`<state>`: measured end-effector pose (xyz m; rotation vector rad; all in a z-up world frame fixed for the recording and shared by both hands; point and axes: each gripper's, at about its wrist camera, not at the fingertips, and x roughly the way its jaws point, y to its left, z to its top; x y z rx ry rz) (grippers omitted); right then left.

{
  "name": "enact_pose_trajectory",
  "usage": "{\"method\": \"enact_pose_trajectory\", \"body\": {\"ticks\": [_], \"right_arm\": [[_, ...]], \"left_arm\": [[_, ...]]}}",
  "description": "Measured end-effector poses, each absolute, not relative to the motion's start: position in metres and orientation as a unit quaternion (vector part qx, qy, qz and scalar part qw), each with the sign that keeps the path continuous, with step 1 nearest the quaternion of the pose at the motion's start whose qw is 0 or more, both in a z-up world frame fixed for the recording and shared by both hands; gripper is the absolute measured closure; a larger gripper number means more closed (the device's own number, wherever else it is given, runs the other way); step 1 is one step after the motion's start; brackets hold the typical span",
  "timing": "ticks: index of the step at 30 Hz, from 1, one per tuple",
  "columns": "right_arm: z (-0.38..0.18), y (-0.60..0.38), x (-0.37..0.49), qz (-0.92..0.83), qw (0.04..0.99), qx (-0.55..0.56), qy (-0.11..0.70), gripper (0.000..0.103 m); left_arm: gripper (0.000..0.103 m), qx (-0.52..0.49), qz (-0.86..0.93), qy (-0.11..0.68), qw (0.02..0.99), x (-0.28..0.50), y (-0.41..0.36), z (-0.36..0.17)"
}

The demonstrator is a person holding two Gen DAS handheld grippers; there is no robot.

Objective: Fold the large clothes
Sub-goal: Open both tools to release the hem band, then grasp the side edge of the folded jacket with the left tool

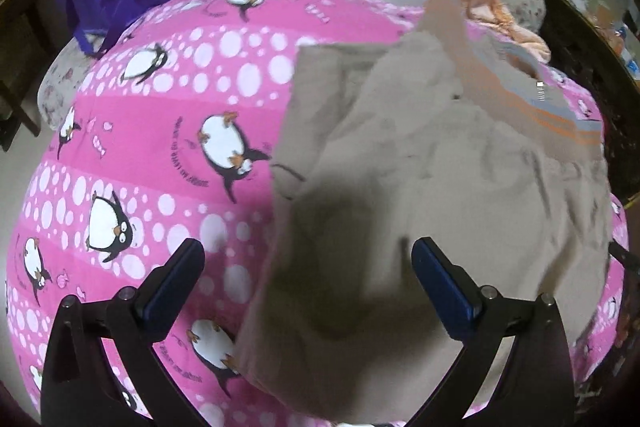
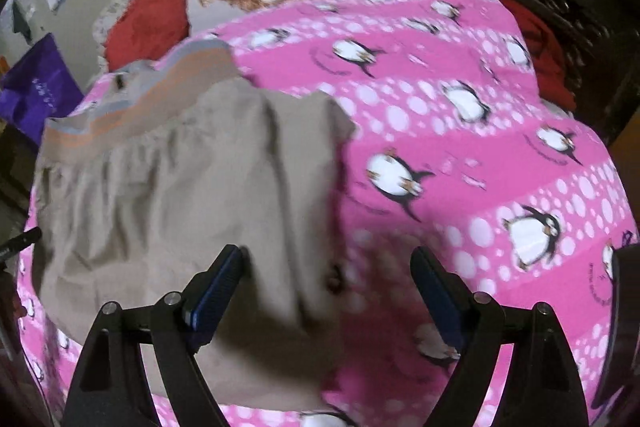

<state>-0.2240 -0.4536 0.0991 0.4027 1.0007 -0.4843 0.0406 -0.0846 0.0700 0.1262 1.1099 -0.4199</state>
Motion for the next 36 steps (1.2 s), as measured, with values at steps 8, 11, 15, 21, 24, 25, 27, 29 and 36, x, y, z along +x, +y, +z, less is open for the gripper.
{"method": "enact_pose_trajectory", "body": {"ticks": [8,11,15,21,24,25,27,29,36], "right_arm": [[0.084,-0.437,-0.268,-0.215,0.818,0.173,0.505,0.016],[0.076,-0.427,-0.280,-0.206,0.814,0.174,0.514,0.016],[0.071,-0.421,-0.293,-0.201,0.812,0.190,0.514,0.016],[0.066,-0.418,-0.303,-0.193,0.808,0.209,0.517,0.016],[0.067,-0.414,-0.305,-0.187,0.810,0.211,0.514,0.016],[0.068,-0.414,-0.305,-0.185,0.813,0.213,0.510,0.016],[0.072,-0.410,-0.307,-0.181,0.816,0.216,0.504,0.016],[0.074,-0.409,-0.309,-0.174,0.820,0.218,0.500,0.016],[0.077,-0.408,-0.313,-0.161,0.827,0.228,0.488,0.016]], "left_arm": [[0.000,0.053,-0.202,0.530,0.822,0.049,-0.095,0.051],[0.000,0.062,-0.203,0.538,0.816,0.053,-0.102,0.042],[0.000,0.068,-0.201,0.541,0.814,0.055,-0.107,0.035],[0.081,0.088,-0.246,0.539,0.801,0.036,-0.126,0.046],[0.096,0.079,-0.259,0.540,0.797,0.031,-0.128,0.057],[0.097,0.076,-0.267,0.538,0.796,0.027,-0.127,0.064],[0.097,0.069,-0.281,0.530,0.797,0.020,-0.120,0.077],[0.098,0.052,-0.301,0.523,0.796,0.011,-0.116,0.095],[0.098,0.025,-0.397,0.477,0.784,-0.043,-0.149,0.173]]}}
